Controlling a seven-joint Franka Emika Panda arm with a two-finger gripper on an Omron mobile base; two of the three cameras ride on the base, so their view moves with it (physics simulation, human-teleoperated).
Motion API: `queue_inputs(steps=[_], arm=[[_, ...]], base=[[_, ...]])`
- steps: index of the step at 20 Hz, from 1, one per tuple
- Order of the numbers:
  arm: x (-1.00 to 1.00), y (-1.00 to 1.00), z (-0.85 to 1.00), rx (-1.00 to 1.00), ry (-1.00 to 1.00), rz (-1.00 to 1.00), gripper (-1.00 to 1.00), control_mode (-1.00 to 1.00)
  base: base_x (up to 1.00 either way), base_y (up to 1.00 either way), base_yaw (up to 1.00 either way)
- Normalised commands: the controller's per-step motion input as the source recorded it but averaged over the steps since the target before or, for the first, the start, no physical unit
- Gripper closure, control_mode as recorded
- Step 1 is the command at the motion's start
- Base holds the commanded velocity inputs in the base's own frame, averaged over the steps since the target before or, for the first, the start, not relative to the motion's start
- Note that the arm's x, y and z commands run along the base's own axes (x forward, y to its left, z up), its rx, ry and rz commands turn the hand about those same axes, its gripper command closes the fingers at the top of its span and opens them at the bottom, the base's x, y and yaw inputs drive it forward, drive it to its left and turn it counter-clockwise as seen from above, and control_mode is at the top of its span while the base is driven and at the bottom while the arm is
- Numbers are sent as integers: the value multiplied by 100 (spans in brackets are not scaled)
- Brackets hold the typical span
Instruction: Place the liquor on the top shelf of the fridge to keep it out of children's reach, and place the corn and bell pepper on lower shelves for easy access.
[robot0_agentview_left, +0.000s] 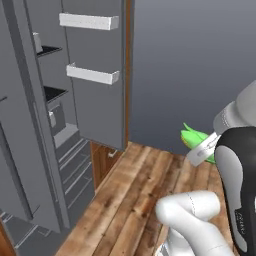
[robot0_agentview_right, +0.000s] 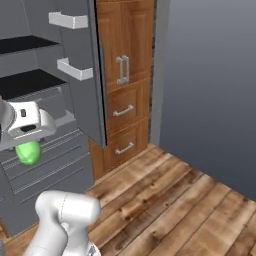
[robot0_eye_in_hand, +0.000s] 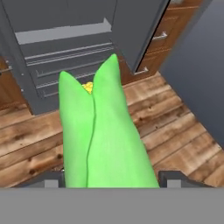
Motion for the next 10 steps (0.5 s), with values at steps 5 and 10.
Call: queue_inputs(steps=[5,10], arm=[[0,0,0,0,0,0,100,100],[0,0,0,0,0,0,100,100]], base=[[82,-10,12],[81,0,44]])
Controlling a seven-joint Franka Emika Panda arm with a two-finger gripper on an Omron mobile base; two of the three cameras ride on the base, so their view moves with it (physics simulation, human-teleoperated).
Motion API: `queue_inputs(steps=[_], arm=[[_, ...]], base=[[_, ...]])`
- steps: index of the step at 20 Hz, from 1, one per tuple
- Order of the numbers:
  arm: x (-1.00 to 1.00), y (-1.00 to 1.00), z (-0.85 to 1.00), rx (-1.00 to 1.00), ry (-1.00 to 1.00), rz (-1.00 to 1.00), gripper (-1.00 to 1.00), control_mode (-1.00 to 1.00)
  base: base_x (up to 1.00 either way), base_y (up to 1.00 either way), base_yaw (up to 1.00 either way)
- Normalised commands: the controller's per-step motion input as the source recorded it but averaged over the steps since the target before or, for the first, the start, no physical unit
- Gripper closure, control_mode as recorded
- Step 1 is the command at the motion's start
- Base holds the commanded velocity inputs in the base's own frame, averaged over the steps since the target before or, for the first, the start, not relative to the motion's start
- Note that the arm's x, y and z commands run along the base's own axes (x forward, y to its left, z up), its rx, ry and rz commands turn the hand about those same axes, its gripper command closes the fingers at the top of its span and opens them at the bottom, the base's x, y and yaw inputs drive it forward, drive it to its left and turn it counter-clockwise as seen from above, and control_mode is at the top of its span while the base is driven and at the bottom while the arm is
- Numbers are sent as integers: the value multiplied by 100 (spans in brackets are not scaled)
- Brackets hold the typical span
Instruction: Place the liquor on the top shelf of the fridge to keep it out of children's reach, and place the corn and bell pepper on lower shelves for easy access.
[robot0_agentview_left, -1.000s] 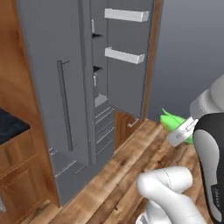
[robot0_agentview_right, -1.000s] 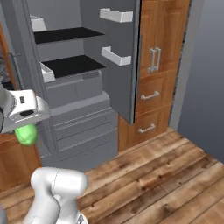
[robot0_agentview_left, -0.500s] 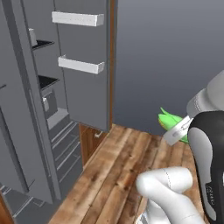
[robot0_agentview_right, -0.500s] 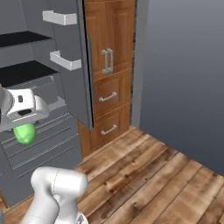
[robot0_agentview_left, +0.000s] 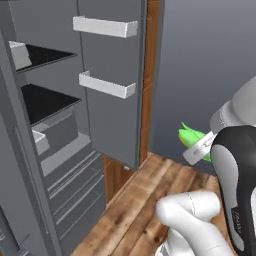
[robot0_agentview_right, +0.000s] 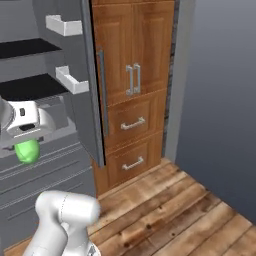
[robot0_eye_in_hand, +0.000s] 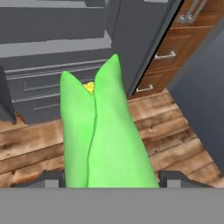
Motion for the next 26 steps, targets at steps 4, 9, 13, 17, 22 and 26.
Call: queue_inputs(steps=[4,9,13,17,22,26], arm=[[0,0,0,0,0,0,100,100],[0,0,0,0,0,0,100,100],[0,0,0,0,0,0,100,100],[0,0,0,0,0,0,100,100],[0,0,0,0,0,0,100,100],[0,0,0,0,0,0,100,100]], base=[[77,1,54],[77,9,56],[74,4,55],[81,0,51],[84,-6,42],[62,-16,34]])
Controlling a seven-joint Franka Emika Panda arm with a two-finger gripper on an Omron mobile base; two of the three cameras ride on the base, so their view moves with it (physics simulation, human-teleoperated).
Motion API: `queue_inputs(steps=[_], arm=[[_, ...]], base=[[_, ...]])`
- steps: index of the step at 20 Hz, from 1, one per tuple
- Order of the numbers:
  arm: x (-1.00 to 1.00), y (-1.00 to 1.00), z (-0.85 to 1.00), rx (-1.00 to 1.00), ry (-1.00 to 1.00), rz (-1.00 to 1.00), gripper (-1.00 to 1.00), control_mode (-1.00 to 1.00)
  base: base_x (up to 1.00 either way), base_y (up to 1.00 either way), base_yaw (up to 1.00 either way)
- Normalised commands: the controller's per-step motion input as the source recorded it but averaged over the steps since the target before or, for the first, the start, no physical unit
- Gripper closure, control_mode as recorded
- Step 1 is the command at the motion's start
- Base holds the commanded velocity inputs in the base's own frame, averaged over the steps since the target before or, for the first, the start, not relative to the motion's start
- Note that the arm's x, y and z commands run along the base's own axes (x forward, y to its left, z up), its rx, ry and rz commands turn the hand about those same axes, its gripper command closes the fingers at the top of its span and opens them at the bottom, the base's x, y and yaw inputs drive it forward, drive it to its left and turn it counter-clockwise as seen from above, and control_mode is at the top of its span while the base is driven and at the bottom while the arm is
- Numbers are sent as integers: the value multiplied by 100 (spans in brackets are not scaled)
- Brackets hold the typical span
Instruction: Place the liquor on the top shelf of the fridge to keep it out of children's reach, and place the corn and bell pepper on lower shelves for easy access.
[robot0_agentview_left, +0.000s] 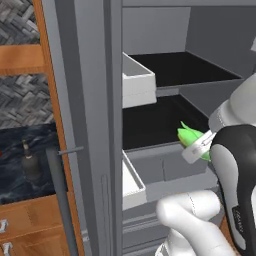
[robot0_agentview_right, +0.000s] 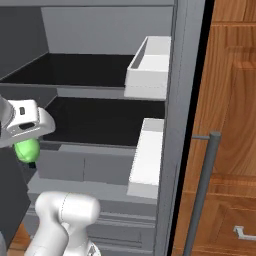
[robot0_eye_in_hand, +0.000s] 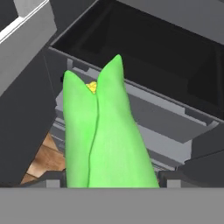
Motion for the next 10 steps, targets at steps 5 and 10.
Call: queue_inputs(steps=[5,10], arm=[[0,0,0,0,0,0,100,100],[24,-38,-43,3,-7,1,100,-100]], base=[[40,-43,13],[0,0,0]])
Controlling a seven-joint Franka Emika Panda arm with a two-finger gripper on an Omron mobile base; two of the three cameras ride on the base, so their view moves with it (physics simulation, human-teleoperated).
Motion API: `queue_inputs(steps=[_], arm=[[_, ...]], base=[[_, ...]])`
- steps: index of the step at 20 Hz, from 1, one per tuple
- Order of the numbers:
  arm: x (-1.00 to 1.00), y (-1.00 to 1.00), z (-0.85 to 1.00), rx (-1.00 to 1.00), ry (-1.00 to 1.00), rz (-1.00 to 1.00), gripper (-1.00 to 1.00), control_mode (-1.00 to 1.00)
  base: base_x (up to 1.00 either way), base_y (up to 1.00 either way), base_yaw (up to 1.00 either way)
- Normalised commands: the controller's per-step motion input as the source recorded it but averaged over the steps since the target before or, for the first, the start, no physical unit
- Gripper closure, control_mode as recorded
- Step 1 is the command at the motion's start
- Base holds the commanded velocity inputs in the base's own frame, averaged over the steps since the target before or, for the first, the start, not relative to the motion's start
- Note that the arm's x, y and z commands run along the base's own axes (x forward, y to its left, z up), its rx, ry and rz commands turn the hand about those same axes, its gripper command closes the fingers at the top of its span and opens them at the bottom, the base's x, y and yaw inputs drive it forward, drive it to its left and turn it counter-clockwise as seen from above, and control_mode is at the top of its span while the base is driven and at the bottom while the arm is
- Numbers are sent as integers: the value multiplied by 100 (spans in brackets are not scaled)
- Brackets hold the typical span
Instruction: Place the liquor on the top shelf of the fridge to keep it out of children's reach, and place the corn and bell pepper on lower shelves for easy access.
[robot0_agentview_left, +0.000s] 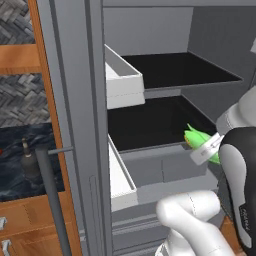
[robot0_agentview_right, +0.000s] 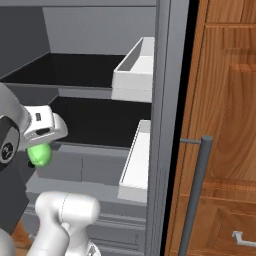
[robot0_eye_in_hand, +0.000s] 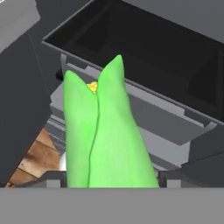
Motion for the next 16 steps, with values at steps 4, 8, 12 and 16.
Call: queue_inputs(steps=[4,8,12,16], arm=[[36,-15,-56,0,-14,0,100,-100],[51,0,-55,0,-15,0,100,-100],[75,0,-25,0,-5,0,100,-100],[80,0,-11,0,0,3,100,-100]], base=[[0,0,0],[0,0,0],[0,0,0],[0,0,0]])
